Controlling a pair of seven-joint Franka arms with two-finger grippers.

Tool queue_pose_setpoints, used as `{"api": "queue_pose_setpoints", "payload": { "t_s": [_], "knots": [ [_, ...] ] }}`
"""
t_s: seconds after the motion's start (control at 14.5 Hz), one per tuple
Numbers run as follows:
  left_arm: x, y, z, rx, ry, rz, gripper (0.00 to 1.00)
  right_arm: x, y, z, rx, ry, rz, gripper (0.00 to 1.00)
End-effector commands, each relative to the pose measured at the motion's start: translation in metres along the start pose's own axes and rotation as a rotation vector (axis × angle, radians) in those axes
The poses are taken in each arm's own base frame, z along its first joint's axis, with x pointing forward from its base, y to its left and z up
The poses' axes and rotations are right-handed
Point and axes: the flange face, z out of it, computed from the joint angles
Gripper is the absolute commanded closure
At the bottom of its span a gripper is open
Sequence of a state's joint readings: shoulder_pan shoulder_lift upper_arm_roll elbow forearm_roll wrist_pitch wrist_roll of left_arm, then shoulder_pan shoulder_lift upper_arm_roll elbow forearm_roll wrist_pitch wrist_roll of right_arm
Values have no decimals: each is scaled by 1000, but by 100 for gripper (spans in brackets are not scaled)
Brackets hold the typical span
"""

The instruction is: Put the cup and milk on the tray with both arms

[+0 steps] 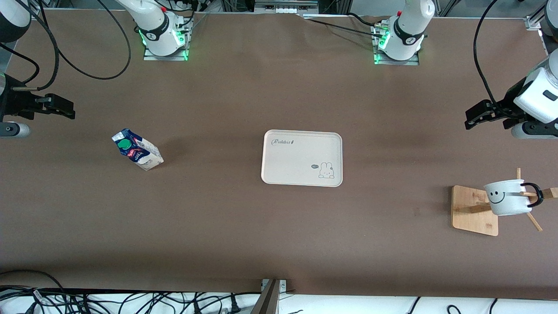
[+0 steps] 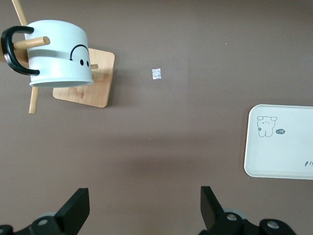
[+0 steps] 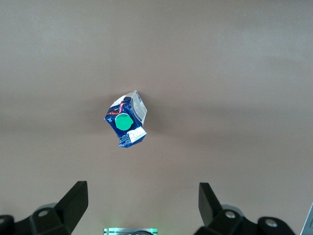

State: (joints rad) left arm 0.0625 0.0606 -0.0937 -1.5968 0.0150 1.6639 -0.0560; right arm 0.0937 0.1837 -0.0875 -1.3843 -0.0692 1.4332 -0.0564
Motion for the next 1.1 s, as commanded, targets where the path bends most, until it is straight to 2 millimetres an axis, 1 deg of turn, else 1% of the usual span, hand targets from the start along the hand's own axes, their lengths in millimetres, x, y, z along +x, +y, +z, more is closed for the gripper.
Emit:
{"api": "queue_pose_setpoints", "payload": {
  "t_s": [0.0,0.28,0.34,0.48,0.55,0.76,0.83,0.9,1.03],
  "knots": [
    [4,1,-5,6,11,-4,0,-1,2,-5,14,-1,-6,0],
    [4,1,-5,6,11,-4,0,0,2,-4,13,-1,-10,0],
    [4,2,-5,6,11,-2,0,1,-1,-3,11,-4,-18,0],
    [4,2,-5,6,11,-2,0,4,-5,2,8,-14,-25,0],
    [4,2,-5,6,11,-2,0,6,-4,6,10,-22,-25,0],
    [4,2,-5,6,11,-2,0,8,-2,10,12,-28,-124,0],
    [4,2,-5,6,11,-2,0,8,-1,11,12,-30,-126,0],
    [5,2,-4,8,9,-2,0,9,0,16,15,-40,-125,0],
    [4,2,-5,8,11,-2,0,19,-3,36,17,-77,-143,0]
  ]
}}
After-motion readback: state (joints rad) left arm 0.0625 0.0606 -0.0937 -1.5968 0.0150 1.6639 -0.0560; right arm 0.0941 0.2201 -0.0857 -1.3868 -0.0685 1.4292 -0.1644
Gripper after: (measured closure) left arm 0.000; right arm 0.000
